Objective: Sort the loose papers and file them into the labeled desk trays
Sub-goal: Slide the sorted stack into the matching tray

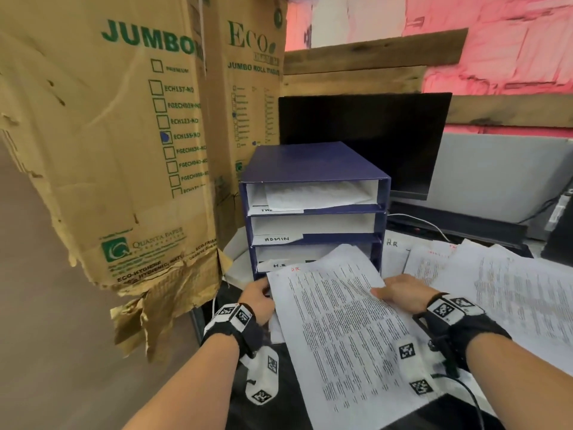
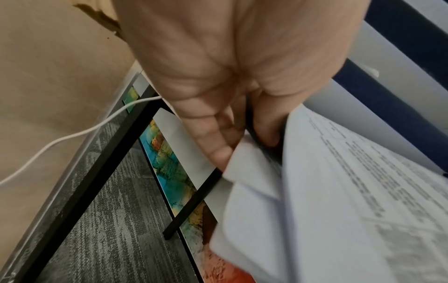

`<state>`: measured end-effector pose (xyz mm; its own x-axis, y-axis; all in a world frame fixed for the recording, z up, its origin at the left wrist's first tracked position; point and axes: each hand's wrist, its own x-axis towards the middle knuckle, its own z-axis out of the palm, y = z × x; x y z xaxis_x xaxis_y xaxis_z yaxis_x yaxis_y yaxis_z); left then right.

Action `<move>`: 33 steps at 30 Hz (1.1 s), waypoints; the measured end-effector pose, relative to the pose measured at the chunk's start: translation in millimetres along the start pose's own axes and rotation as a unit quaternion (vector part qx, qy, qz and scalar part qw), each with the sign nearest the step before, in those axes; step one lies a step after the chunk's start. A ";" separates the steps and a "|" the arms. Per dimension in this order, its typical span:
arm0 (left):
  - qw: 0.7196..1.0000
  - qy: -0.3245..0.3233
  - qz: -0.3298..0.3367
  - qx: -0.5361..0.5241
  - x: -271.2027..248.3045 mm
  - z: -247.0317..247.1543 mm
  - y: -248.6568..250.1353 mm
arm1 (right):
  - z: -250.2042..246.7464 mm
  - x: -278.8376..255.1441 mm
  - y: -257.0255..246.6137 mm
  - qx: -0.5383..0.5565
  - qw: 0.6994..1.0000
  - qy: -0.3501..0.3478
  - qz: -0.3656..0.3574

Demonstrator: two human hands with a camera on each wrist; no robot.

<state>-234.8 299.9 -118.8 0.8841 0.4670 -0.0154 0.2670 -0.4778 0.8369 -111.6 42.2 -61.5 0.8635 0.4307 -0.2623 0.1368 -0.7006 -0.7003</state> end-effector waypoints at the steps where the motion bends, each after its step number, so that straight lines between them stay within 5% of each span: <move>1: 1.000 -0.001 0.001 0.014 -1.1 -3.0 1.4 | 5.1 6.2 0.6 0.001 1.000 -0.010 0.007; 7: 0.989 0.013 -0.111 -0.093 -6.7 -7.2 8.6 | 5.1 18.1 -7.2 -0.022 0.999 0.021 0.033; 11: 0.970 -0.043 -0.179 -0.157 -7.4 -9.7 9.1 | 0.0 16.1 -23.2 -0.044 0.996 0.070 0.022; 16: 0.983 -0.063 -0.141 -0.100 -4.8 -2.6 2.6 | 9.0 30.5 -24.9 0.084 0.989 0.123 0.020; 21: 0.991 0.029 -0.106 -0.077 11.5 0.8 10.6 | 7.9 16.6 -10.8 0.341 0.939 0.025 0.031; 26: 0.971 0.075 -0.160 -0.163 16.9 4.5 23.1 | -3.2 -2.2 5.2 0.236 0.969 -0.069 0.035; 30: 0.899 0.016 -0.214 -0.382 11.4 5.7 25.4 | 1.5 2.1 -3.8 0.310 0.950 0.026 0.009; 33: 0.912 -0.030 -0.235 -0.335 4.4 0.7 22.4 | 8.6 9.9 -19.6 0.420 0.905 0.067 0.011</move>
<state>-224.6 290.7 -100.5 0.7573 0.4513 -0.4721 0.3462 0.3355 0.8761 -109.9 65.0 -56.1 0.9205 0.3096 -0.2385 -0.2491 -0.0053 -0.9685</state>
